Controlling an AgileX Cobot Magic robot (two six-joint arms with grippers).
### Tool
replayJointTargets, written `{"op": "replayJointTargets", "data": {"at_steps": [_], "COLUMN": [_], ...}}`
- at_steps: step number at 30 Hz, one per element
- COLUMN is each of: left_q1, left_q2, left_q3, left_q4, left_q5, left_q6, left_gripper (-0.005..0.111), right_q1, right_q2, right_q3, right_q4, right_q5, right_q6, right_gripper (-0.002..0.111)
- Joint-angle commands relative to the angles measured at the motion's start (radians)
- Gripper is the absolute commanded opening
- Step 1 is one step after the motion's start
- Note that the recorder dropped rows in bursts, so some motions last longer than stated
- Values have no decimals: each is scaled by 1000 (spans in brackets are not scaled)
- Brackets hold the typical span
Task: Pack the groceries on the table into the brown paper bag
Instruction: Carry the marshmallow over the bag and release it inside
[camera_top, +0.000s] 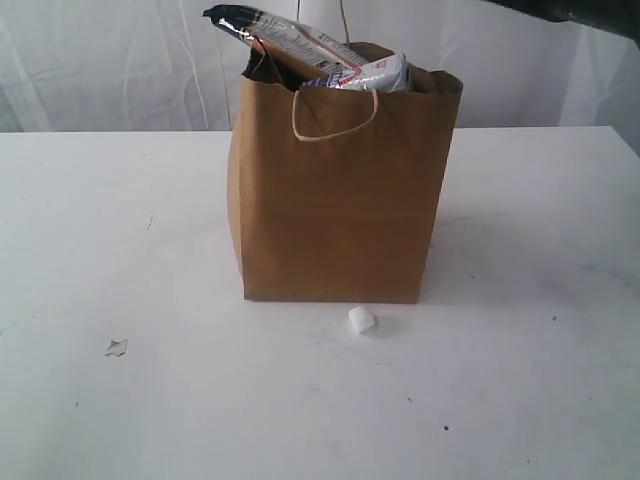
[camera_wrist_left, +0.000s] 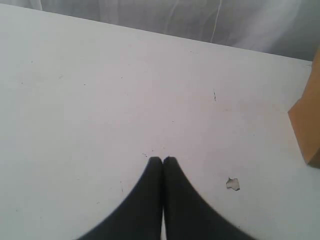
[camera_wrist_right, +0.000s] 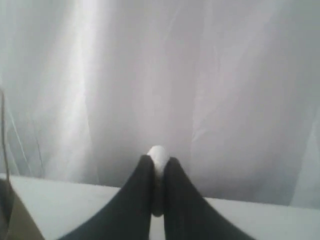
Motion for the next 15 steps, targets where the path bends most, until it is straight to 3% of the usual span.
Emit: {"op": "replayJointTargets", "data": {"at_steps": [1, 6, 8, 12, 15], "left_q1": [1, 1, 1, 1, 1], "left_q2": [-4, -4, -4, -4, -4], "left_q3": [4, 4, 4, 4, 4], "left_q4": [5, 5, 5, 5, 5], "left_q5": [-3, -3, -3, -3, -3], "left_q6": [-10, -10, -10, -10, -10], "left_gripper": [0, 0, 0, 0, 0], "right_q1": [-24, -24, -24, -26, -26], "right_q2": [2, -9, -17, -24, -22], "right_q3": [-3, -3, -3, -40, -69], "right_q4": [21, 18, -19, -27, 85], "right_q5": [-4, 115, 159, 245, 191], "right_q6": [268, 390, 328, 11, 7], "right_gripper": [0, 0, 0, 0, 0]}}
